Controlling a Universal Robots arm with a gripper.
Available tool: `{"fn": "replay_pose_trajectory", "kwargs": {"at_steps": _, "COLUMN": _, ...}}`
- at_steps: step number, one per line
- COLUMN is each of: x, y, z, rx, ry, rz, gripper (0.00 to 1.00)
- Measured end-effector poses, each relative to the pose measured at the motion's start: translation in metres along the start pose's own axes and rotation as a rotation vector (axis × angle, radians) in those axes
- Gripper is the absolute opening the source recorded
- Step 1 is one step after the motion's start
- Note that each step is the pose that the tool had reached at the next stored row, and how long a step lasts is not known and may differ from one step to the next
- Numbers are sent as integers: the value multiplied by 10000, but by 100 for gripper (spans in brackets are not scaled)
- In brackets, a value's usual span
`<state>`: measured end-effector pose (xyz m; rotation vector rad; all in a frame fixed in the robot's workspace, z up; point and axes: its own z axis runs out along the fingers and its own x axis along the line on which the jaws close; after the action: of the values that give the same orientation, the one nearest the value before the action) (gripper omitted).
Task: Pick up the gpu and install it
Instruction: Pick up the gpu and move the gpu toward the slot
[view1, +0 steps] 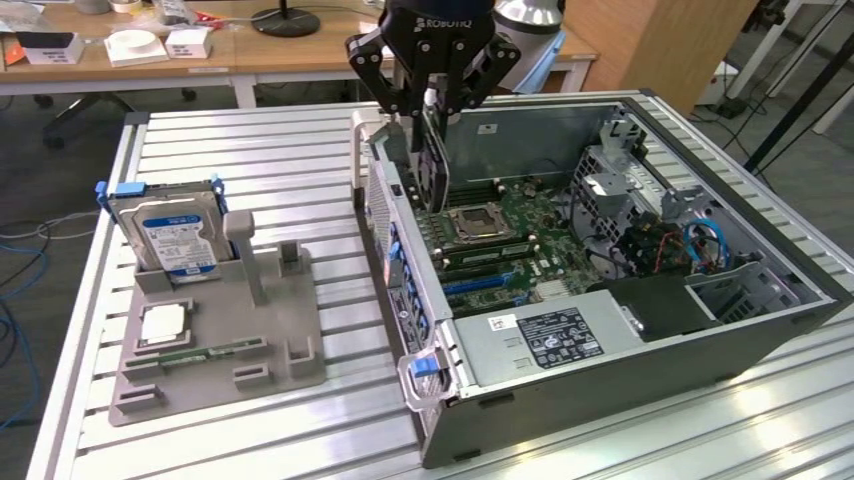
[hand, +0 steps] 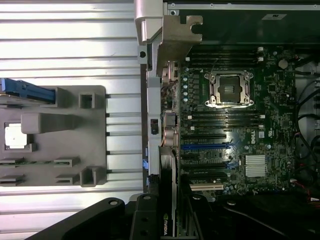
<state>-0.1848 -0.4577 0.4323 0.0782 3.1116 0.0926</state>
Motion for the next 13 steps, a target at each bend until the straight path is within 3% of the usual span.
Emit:
{"fn": "replay_pose_trajectory", "kwargs": {"at_steps": 10, "x": -37, "y": 2, "z": 1, "rx": 0, "ry": 0, "rz": 2, "gripper": 26}}
{"fn": "replay_pose_trajectory", "kwargs": {"at_steps": 13, "x": -114, "y": 6, "z": 3, "rx": 0, "ry": 0, "rz": 0, "gripper": 26}}
